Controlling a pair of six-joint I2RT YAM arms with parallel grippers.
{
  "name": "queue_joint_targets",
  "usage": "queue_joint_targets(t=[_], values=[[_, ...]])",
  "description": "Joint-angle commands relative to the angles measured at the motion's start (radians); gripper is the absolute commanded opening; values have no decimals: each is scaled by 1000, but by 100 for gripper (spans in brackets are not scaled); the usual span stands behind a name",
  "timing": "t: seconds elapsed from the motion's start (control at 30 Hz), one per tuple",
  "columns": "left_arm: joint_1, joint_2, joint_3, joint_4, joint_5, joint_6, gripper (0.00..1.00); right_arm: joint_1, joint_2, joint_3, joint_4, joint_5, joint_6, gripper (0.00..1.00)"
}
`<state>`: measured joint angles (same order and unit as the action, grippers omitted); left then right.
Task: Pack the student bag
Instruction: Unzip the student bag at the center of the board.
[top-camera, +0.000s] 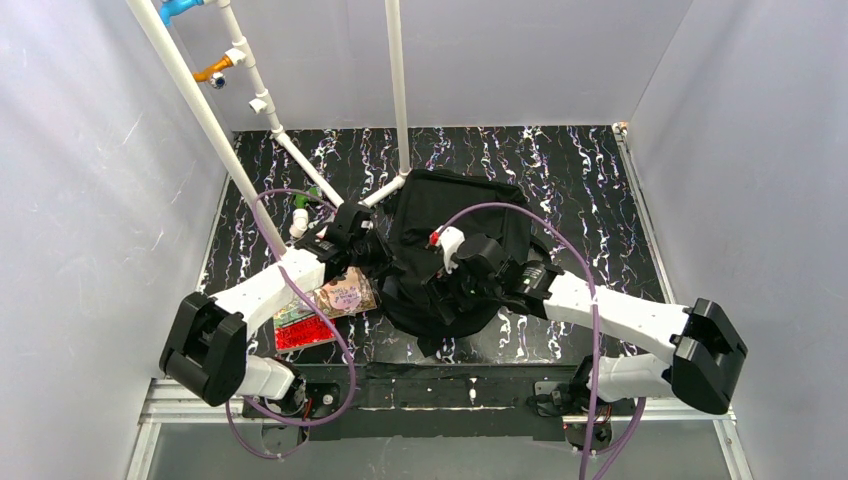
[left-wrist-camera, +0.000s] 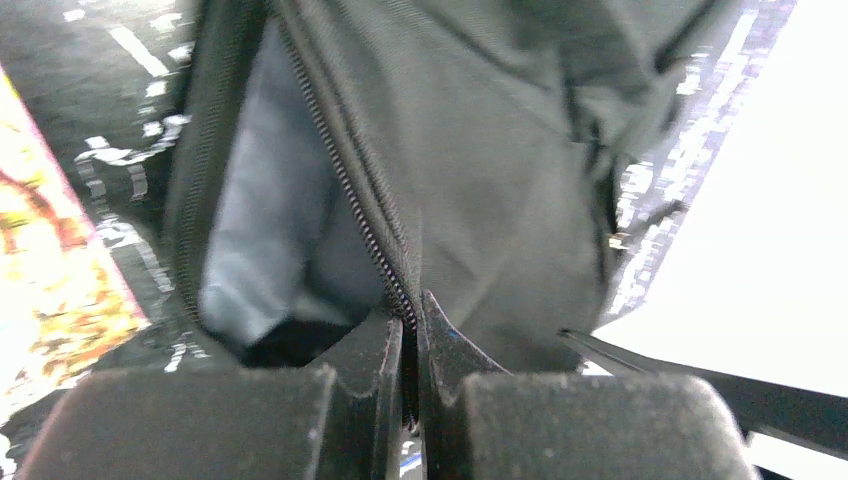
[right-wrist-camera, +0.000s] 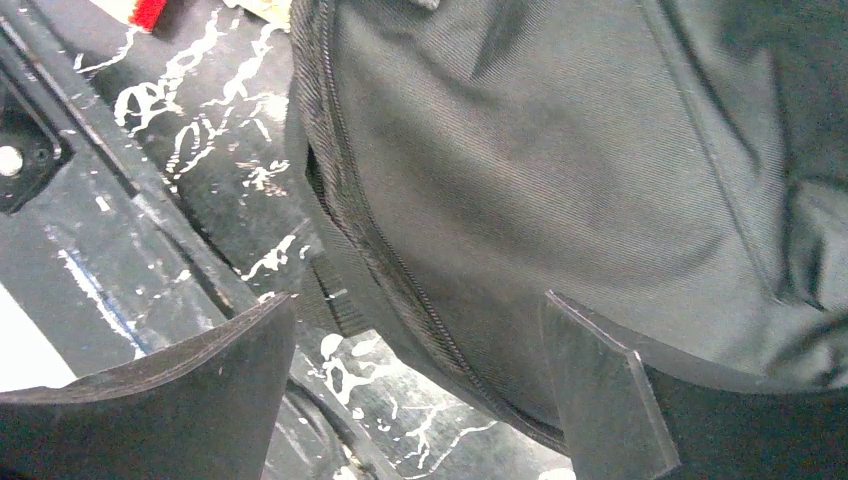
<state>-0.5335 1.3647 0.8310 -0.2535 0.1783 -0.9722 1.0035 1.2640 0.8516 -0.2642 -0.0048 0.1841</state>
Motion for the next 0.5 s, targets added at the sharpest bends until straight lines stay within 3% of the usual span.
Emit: queue_joint_targets(t=[0.0,0.17,0.37,0.43,0.47], values=[[7,-45,80,116,170,-40,0,6,-68,16,-53,168,-26,98],[17,-11,136,209,350,-170,0,6,-104,42,-62,262,-66,99],[24,22,147,302,410,-312,0,6,-98,36,12,246,-159,98],[24,28,166,298,415,-314,0,9,-71,39,29,375,-160,98],[25,26,170,295,412,-313,0,13,-57,49,23,529,-147,99]])
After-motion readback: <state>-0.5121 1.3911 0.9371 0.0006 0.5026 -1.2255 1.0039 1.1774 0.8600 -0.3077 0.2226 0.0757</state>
